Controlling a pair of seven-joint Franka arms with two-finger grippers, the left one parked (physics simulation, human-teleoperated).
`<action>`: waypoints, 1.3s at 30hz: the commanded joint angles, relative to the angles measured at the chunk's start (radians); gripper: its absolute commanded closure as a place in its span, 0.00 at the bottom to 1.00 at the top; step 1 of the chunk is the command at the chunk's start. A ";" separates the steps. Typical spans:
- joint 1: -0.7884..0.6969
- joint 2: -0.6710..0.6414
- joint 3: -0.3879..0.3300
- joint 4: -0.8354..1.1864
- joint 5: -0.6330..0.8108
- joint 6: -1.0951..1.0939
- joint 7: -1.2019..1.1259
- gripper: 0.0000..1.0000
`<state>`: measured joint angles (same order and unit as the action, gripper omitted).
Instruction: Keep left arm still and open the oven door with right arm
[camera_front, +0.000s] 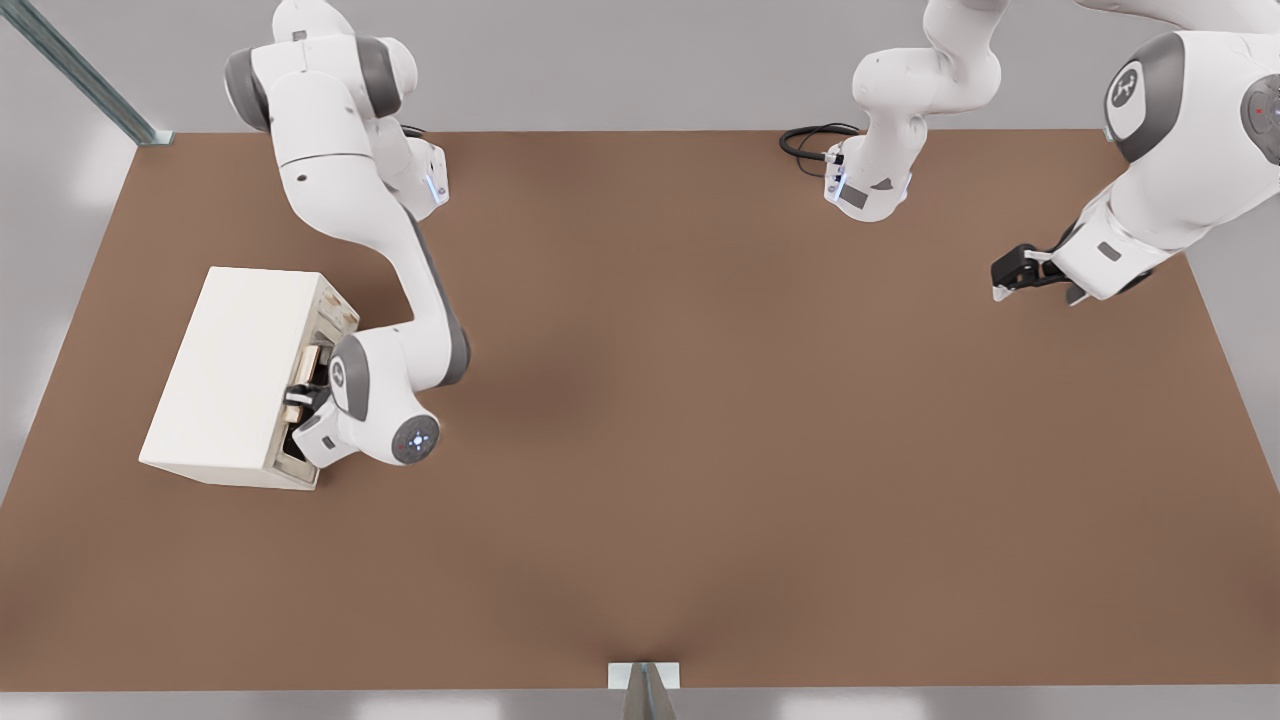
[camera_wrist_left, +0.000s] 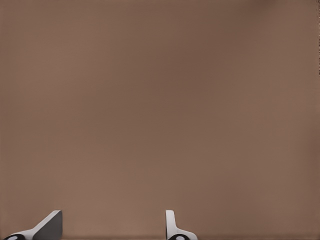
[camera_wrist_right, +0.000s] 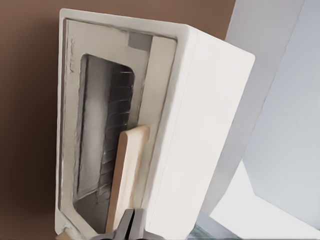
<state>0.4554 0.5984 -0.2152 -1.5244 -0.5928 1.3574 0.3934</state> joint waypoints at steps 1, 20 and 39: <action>-0.015 0.004 -0.001 -0.005 -0.009 -0.004 0.153 0.79; -0.027 0.031 0.011 -0.062 -0.022 0.063 0.168 0.79; -0.251 -0.433 0.045 0.185 0.613 0.075 -0.479 0.00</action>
<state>0.2043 0.1675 -0.1675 -1.3400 -0.0189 1.4210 0.2696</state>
